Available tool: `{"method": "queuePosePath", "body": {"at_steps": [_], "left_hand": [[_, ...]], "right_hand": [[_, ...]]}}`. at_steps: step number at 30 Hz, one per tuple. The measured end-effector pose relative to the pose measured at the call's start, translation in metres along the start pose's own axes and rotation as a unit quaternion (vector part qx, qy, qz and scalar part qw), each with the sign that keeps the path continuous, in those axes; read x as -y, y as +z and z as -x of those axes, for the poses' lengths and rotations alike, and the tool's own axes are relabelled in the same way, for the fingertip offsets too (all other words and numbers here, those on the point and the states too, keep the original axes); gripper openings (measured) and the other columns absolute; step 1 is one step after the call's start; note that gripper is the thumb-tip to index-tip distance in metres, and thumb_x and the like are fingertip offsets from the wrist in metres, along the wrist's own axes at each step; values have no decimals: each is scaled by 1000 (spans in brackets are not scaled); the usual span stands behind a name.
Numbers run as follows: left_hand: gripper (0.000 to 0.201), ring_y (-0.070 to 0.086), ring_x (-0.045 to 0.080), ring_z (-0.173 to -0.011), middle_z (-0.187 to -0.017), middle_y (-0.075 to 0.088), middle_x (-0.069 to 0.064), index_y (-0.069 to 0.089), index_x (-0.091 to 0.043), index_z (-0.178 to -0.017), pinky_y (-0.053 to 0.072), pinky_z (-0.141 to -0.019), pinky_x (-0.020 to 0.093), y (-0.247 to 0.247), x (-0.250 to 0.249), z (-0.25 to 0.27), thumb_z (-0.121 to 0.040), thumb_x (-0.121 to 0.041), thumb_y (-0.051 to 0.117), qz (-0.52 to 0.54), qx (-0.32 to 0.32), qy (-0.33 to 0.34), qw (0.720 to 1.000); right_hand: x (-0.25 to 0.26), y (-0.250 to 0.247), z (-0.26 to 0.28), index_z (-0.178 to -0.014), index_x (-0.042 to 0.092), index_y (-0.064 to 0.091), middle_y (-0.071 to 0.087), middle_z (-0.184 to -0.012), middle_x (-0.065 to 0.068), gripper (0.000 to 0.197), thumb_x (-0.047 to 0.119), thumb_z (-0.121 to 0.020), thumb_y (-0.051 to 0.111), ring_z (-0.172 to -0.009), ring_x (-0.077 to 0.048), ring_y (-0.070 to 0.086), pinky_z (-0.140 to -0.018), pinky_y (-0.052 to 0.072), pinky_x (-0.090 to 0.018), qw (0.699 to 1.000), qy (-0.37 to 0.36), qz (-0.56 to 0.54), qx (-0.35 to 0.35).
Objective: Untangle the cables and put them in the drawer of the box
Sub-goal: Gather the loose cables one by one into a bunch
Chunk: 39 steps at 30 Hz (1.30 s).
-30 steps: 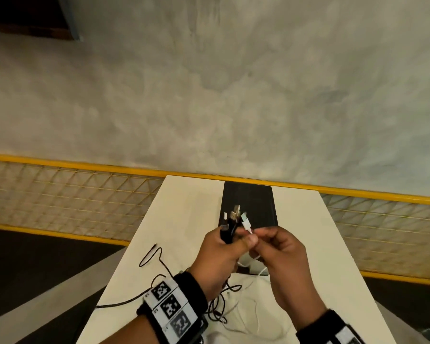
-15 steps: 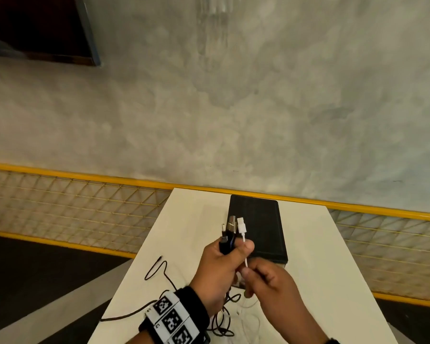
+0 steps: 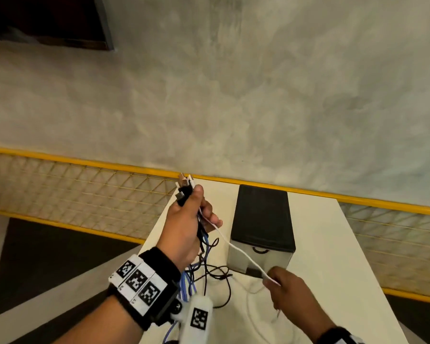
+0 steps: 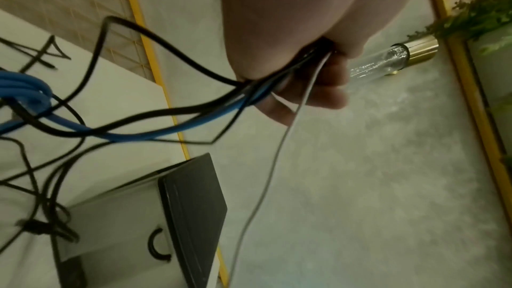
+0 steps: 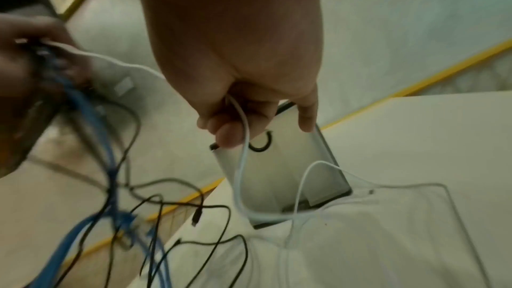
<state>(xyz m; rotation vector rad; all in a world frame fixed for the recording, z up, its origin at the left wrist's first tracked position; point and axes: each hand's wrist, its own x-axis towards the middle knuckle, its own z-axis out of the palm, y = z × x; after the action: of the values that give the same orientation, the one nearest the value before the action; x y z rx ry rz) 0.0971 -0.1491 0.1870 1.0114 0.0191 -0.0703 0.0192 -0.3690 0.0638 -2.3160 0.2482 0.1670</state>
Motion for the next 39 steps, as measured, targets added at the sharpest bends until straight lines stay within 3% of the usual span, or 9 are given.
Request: {"method": "queuePosePath", "body": {"at_steps": [6,13,15,18,21,24,31,35,39], "left_hand": [[33,24,7,-38,-52,33,-4,44,-22,-68,20,-38,20,-23,6,2,-97,-30,57,-36,-10,21,999],[18,38,6,-41,-62,51,-4,56,-26,-76,28,-40,20,-67,-41,-21,-90,-31,66,-130,-210,176,953],[17,41,6,-43,-65,55,-3,58,-25,-77,32,-43,23,-60,-36,-15,-88,-32,69,-229,-173,185,940],[19,52,-3,-50,-63,63,-12,62,-26,-72,43,-53,15,-21,10,18,-83,-23,77,-365,20,153,918],[20,56,-4,-62,-67,62,-18,63,-38,-69,40,-61,11,4,65,49,-75,-29,80,-437,166,142,873],[19,61,0,-73,-76,60,-18,64,-47,-74,43,-68,12,2,89,57,-69,-37,79,-430,175,132,876],[32,65,12,-93,-101,60,-9,72,-29,-98,50,-81,17,-14,91,55,-68,-37,81,-370,210,107,899],[10,60,2,-81,-86,60,-8,65,-38,-81,44,-74,13,-18,92,47,-76,-33,72,-388,202,118,891],[10,57,5,-69,-78,64,-6,65,-22,-89,45,-66,17,-22,78,34,-88,-31,67,-364,122,122,915]], "right_hand": [[-16,-11,-7,-76,9,62,63,-59,-6,16,16,-91,63,-57,-20,69,-54,43,-26,988,53,-139,-40],[-37,-21,-5,-73,20,63,66,-65,-1,16,27,-86,70,-50,-8,65,-53,43,-22,997,58,-3,-43],[-36,-19,-5,-71,22,60,62,-64,3,19,26,-87,70,-49,-7,60,-54,44,-24,998,35,2,-52],[-21,-10,-9,-72,23,61,63,-67,5,20,34,-89,63,-62,-8,59,-61,46,-33,994,-70,8,-81],[11,-2,-8,-78,23,63,68,-73,4,21,40,-84,53,-70,-13,64,-63,52,-42,987,-143,26,-72],[40,-1,-6,-77,28,65,67,-73,10,16,35,-82,52,-72,-5,65,-65,55,-37,982,-181,26,-37],[49,1,-3,-88,25,67,66,-79,5,21,32,-83,47,-73,-12,63,-67,54,-40,975,-200,96,-26],[57,5,-6,-90,29,66,64,-78,9,19,29,-89,47,-71,-10,60,-68,55,-39,977,-178,112,28],[59,7,2,-87,17,67,67,-80,-4,14,30,-89,63,-66,-15,59,-63,47,-32,990,-120,44,54]]}}
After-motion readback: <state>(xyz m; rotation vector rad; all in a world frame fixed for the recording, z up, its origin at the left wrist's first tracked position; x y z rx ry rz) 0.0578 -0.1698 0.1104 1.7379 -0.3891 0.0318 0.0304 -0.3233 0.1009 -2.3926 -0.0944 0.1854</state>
